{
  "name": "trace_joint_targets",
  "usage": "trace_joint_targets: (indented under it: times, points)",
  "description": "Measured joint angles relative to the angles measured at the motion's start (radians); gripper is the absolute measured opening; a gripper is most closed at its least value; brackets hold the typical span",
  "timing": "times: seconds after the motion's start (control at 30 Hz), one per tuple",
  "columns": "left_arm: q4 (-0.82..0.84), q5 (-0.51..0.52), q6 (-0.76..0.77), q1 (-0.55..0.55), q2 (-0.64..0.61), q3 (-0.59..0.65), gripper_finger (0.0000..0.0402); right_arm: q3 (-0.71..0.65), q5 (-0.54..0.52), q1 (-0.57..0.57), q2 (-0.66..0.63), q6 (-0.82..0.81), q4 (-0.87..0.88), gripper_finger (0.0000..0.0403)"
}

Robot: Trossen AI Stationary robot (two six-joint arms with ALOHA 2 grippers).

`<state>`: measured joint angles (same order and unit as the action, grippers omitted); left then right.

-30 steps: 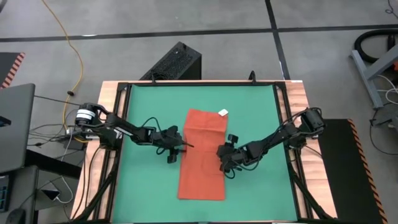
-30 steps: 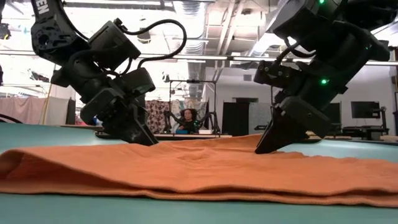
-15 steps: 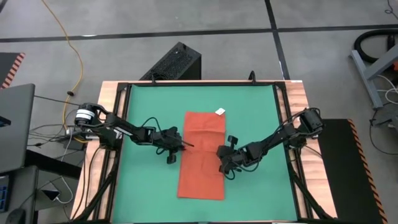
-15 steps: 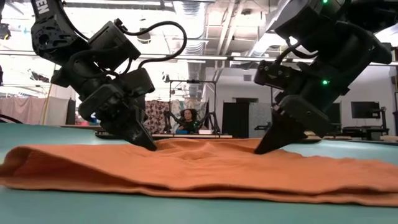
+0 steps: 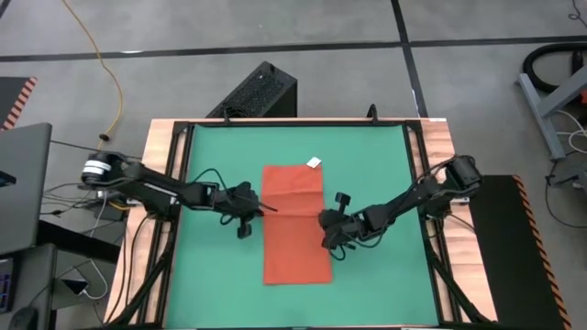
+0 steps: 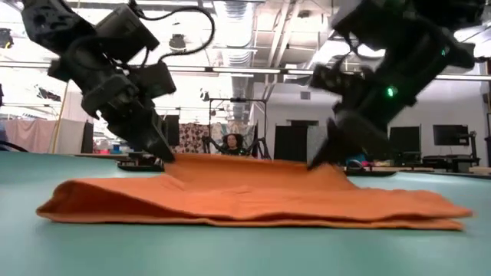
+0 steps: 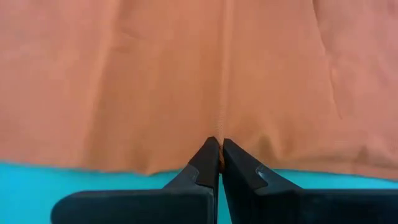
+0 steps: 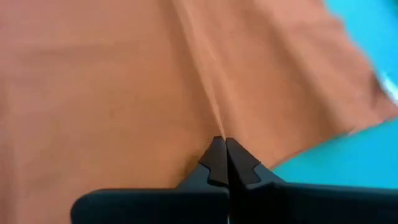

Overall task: Roll towel
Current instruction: Fold the orange towel

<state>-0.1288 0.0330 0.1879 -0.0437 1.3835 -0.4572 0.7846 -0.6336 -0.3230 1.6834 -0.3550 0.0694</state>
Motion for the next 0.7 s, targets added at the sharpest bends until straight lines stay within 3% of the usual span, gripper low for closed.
trace_joint_targets:
  times: [0.33, 0.5, 0.7]
  points:
    - [0.053, 0.145, -0.124, 0.045, -0.207, -0.026, 0.0, 0.002, -0.044, 0.117, -0.127, 0.215, -0.094, 0.0001]
    - [0.117, 0.147, -0.249, 0.115, -0.224, -0.129, 0.0, 0.001, -0.052, 0.199, -0.118, 0.369, -0.231, 0.0001]
    - [0.253, 0.147, -0.413, 0.23, -0.218, -0.266, 0.0, 0.027, -0.146, 0.289, -0.126, 0.613, -0.388, 0.0]
